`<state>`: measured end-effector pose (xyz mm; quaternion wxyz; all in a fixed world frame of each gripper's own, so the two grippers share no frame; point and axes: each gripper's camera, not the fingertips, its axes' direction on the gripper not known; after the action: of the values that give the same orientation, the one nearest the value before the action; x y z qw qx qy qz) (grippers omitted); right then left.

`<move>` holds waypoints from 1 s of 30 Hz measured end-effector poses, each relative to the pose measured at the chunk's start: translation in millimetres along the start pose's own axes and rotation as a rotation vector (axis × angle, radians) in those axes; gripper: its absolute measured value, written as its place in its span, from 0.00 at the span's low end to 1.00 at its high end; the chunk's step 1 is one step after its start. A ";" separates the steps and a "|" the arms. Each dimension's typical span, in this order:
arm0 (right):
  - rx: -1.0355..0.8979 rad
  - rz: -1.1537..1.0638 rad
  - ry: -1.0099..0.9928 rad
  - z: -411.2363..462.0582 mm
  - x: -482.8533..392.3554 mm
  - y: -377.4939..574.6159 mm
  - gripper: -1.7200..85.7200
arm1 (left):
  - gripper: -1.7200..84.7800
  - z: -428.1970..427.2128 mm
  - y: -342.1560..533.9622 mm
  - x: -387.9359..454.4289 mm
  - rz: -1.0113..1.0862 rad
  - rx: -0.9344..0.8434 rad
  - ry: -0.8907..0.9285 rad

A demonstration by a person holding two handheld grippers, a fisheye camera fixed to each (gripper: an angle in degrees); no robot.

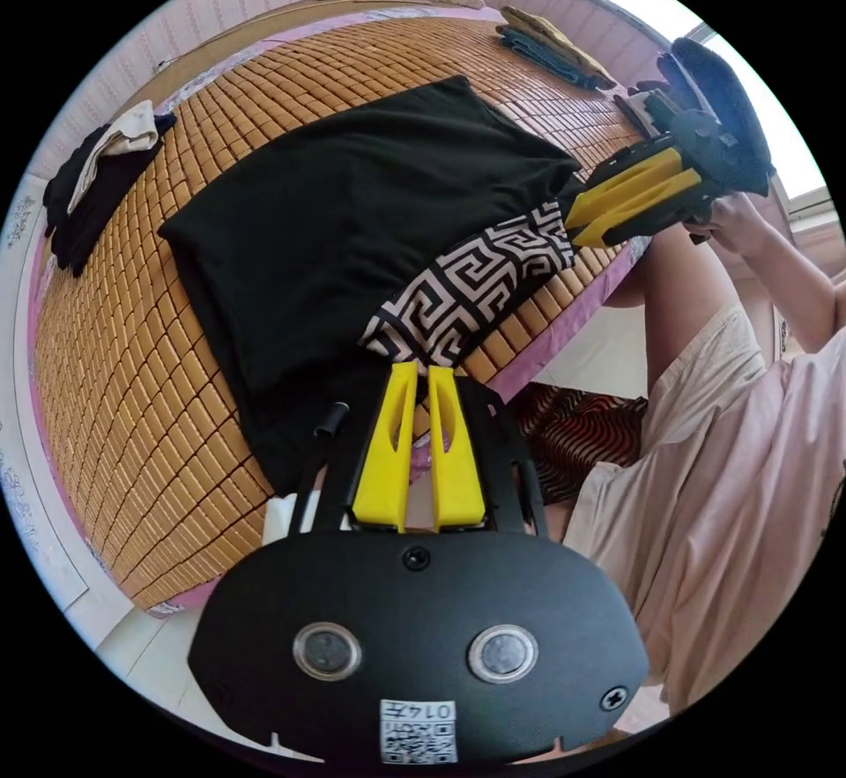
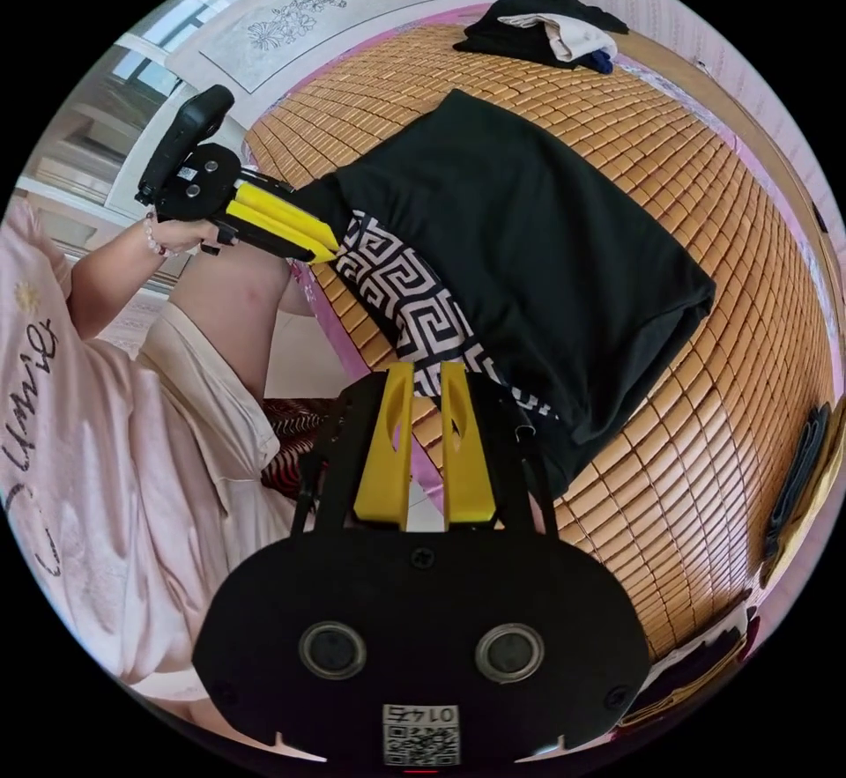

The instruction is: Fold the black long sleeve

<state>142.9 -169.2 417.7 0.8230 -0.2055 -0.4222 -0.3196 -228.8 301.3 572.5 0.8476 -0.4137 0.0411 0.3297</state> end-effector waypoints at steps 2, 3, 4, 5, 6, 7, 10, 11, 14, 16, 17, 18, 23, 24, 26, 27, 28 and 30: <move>-0.025 -0.029 0.002 10.0 -5.9 -13.1 0.07 | 0.01 -6.5 -7.1 9.2 0.023 0.083 0.019; -0.060 -0.054 0.008 20.2 -8.9 -21.9 0.07 | 0.01 -5.5 -15.3 17.3 0.036 0.132 0.038; -0.084 -0.064 0.012 26.3 -10.2 -26.2 0.07 | 0.01 -2.7 -20.2 22.1 0.048 0.143 0.051; -0.149 -0.088 0.009 40.0 -13.4 -34.0 0.07 | 0.01 6.4 -29.0 32.7 0.072 0.157 0.067; -0.198 -0.107 0.022 51.8 -17.8 -39.6 0.07 | 0.01 21.0 -35.0 43.8 0.095 0.155 0.067; -0.179 -0.111 0.038 51.2 -20.7 -41.7 0.07 | 0.01 30.5 -37.0 49.2 0.106 0.131 0.064; -0.200 -0.169 0.053 49.8 -33.2 -51.7 0.06 | 0.01 61.3 -25.4 72.1 0.159 0.117 -0.004; -0.197 -0.185 0.033 43.8 -34.1 -56.1 0.05 | 0.01 65.1 -16.5 77.2 0.171 0.155 -0.031; -0.138 -0.182 0.018 19.3 -22.4 -79.5 0.02 | 0.01 72.3 -9.3 85.9 0.176 0.168 -0.062; -0.100 -0.192 0.059 8.2 -14.2 -106.0 0.01 | 0.01 76.3 -9.0 89.6 0.187 0.157 -0.072; -0.082 -0.187 0.116 5.4 -9.8 -129.3 0.01 | 0.01 78.9 -8.1 89.3 0.178 0.156 -0.062; -0.062 -0.179 0.169 6.3 -6.3 -155.2 0.01 | 0.01 81.2 -6.4 87.2 0.153 0.161 -0.041; -0.185 -0.142 0.276 57.2 12.3 -247.7 0.01 | 0.01 91.2 4.1 87.4 0.100 0.194 -0.018; -0.244 -0.158 0.262 70.8 13.8 -259.6 0.01 | 0.01 93.6 6.4 88.8 0.099 0.199 -0.022; -0.344 -0.161 0.231 71.3 14.7 -276.7 0.01 | 0.01 97.1 9.4 89.1 0.089 0.205 -0.015; -0.369 -0.187 0.239 68.4 12.6 -284.5 0.01 | 0.01 99.4 11.6 88.6 0.085 0.211 -0.007; -0.358 -0.196 0.253 65.2 12.0 -287.5 0.01 | 0.01 100.5 12.7 88.2 0.082 0.214 -0.002; -0.353 -0.174 0.300 57.5 21.1 -301.6 0.01 | 0.01 104.7 17.0 86.2 0.070 0.224 0.021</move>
<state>-91.2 -356.2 488.0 0.7973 -0.2592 -0.2492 -0.4847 -193.0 430.4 600.0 0.8759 -0.3183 0.1007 0.3482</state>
